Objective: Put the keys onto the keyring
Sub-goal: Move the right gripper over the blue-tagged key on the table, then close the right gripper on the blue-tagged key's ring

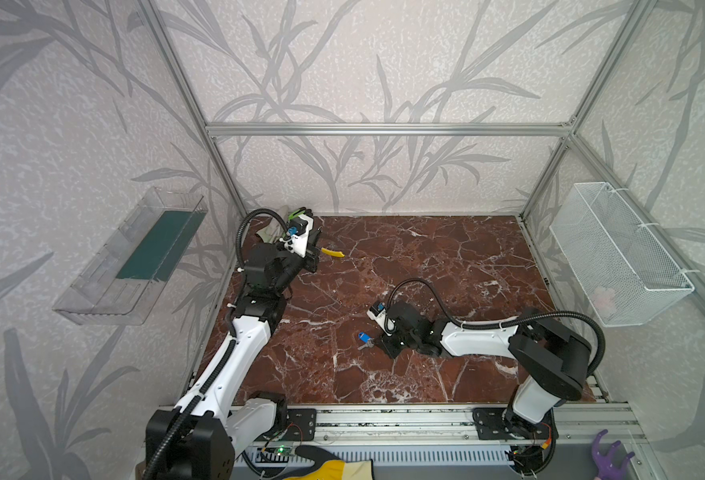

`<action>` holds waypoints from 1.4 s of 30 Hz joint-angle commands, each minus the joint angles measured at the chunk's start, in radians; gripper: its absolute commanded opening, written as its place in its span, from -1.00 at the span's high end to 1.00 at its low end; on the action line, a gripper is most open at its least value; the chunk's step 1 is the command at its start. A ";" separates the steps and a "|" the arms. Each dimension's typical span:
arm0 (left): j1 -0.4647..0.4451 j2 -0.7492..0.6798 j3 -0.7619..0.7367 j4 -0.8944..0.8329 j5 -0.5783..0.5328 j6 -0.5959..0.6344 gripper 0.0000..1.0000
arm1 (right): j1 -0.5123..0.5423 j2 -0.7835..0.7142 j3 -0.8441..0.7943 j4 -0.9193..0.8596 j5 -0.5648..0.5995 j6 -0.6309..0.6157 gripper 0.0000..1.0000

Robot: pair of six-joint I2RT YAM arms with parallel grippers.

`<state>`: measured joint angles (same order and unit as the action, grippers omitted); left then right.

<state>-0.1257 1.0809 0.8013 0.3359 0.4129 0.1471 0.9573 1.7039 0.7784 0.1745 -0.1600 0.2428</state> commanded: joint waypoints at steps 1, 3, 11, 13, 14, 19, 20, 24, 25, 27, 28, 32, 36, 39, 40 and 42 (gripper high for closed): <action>-0.009 -0.018 0.007 0.022 0.012 0.015 1.00 | -0.002 0.033 -0.013 0.039 -0.007 0.025 0.47; -0.012 -0.020 0.007 0.016 0.012 0.017 1.00 | -0.002 0.034 -0.017 0.042 0.006 0.030 0.50; -0.020 -0.022 0.006 0.012 0.012 0.023 1.00 | -0.002 0.052 -0.033 0.075 -0.021 0.051 0.56; -0.022 -0.022 0.005 0.012 0.012 0.025 1.00 | -0.002 0.056 -0.040 0.093 -0.031 0.057 0.58; -0.023 -0.022 0.005 0.012 0.010 0.025 1.00 | -0.002 0.060 -0.041 0.098 -0.034 0.059 0.58; -0.026 -0.022 0.003 0.012 0.010 0.027 1.00 | -0.001 0.074 -0.037 0.103 -0.032 0.061 0.63; -0.027 -0.024 0.002 0.012 0.010 0.028 1.00 | -0.001 0.076 -0.037 0.104 -0.031 0.061 0.65; -0.028 -0.024 0.002 0.011 0.009 0.031 1.00 | -0.001 0.077 -0.039 0.106 -0.029 0.062 0.73; -0.029 -0.024 0.002 0.011 0.008 0.031 1.00 | 0.000 0.076 -0.042 0.106 -0.029 0.062 0.77; -0.029 -0.022 0.001 0.011 0.009 0.031 1.00 | -0.001 0.073 -0.045 0.107 -0.028 0.064 0.81; -0.031 -0.021 0.002 0.011 0.009 0.031 1.00 | -0.001 0.070 -0.048 0.112 -0.031 0.065 0.85; -0.032 -0.019 0.004 0.012 0.010 0.031 1.00 | 0.000 0.061 -0.052 0.122 -0.037 0.061 0.96; -0.034 -0.019 0.004 0.012 0.007 0.032 1.00 | -0.001 0.046 -0.057 0.130 -0.040 0.058 1.00; -0.036 -0.020 0.005 0.012 0.009 0.033 1.00 | 0.000 0.029 -0.059 0.126 -0.033 0.052 1.00; -0.036 -0.021 0.005 0.012 0.011 0.034 1.00 | 0.000 0.018 -0.063 0.125 -0.026 0.050 1.00; -0.038 -0.024 0.006 0.012 0.017 0.034 1.00 | 0.000 -0.004 -0.070 0.124 -0.014 0.039 1.00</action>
<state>-0.1574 1.0786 0.8013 0.3252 0.4137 0.1661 0.9573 1.7477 0.7246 0.3092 -0.1909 0.2993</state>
